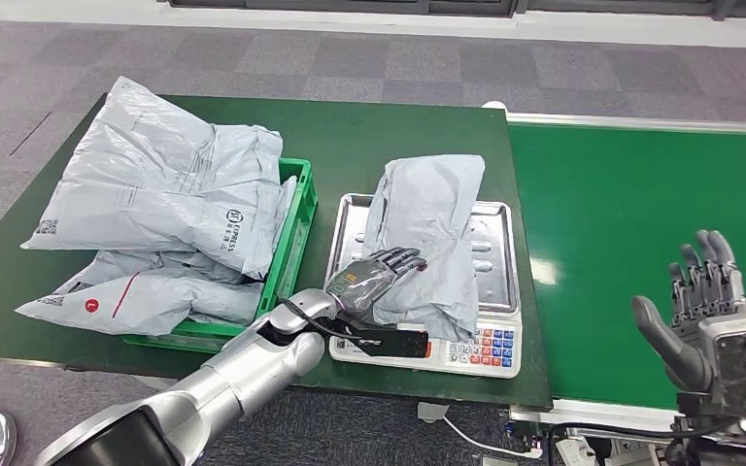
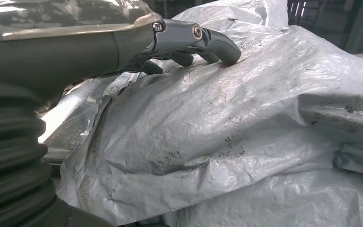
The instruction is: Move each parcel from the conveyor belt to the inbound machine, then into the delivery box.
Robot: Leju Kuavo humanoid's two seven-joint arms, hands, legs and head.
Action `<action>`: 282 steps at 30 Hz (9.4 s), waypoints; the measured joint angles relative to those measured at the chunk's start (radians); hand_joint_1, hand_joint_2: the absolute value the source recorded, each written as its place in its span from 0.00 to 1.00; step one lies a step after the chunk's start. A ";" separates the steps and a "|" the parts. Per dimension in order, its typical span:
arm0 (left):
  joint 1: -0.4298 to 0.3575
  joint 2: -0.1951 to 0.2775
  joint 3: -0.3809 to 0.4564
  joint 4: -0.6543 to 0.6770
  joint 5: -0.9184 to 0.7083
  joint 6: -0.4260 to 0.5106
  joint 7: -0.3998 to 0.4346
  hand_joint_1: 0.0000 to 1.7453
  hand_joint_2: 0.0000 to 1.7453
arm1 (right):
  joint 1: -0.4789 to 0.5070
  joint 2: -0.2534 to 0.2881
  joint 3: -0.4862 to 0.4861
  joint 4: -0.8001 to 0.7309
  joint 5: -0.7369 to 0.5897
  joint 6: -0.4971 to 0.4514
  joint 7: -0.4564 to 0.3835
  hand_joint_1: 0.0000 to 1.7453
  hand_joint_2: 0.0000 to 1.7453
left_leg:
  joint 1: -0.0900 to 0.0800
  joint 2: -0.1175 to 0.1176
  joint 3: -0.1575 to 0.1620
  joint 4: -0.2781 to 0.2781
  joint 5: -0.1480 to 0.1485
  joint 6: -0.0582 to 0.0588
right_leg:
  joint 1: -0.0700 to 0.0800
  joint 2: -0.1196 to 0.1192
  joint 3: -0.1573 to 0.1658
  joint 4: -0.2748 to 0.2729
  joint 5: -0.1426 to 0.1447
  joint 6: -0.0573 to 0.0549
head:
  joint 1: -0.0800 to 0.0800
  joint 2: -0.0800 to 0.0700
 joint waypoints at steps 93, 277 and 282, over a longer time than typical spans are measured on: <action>-0.031 0.019 0.023 -0.306 -0.022 -0.083 -0.009 1.00 1.00 | 0.030 0.005 0.000 -0.019 -0.010 0.042 0.025 0.00 1.00 | 0.000 0.000 0.001 0.000 0.000 0.000 | 0.000 0.000 0.000 0.000 0.000 0.000 | 0.000 0.000; 0.260 0.809 0.437 -0.554 -0.035 -0.080 -0.025 0.00 1.00 | 0.193 0.190 -0.281 -0.081 0.050 0.264 -0.006 0.00 1.00 | 0.005 0.009 0.013 -0.003 -0.002 -0.012 | 0.009 0.008 0.008 0.001 -0.005 -0.012 | 0.000 0.000; 0.258 0.823 0.445 -0.589 -0.035 -0.083 -0.023 0.00 1.00 | 0.193 0.190 -0.281 -0.081 0.051 0.267 -0.008 0.00 1.00 | 0.006 0.009 0.012 -0.003 -0.002 -0.012 | 0.009 0.008 0.007 0.002 -0.005 -0.012 | 0.000 0.000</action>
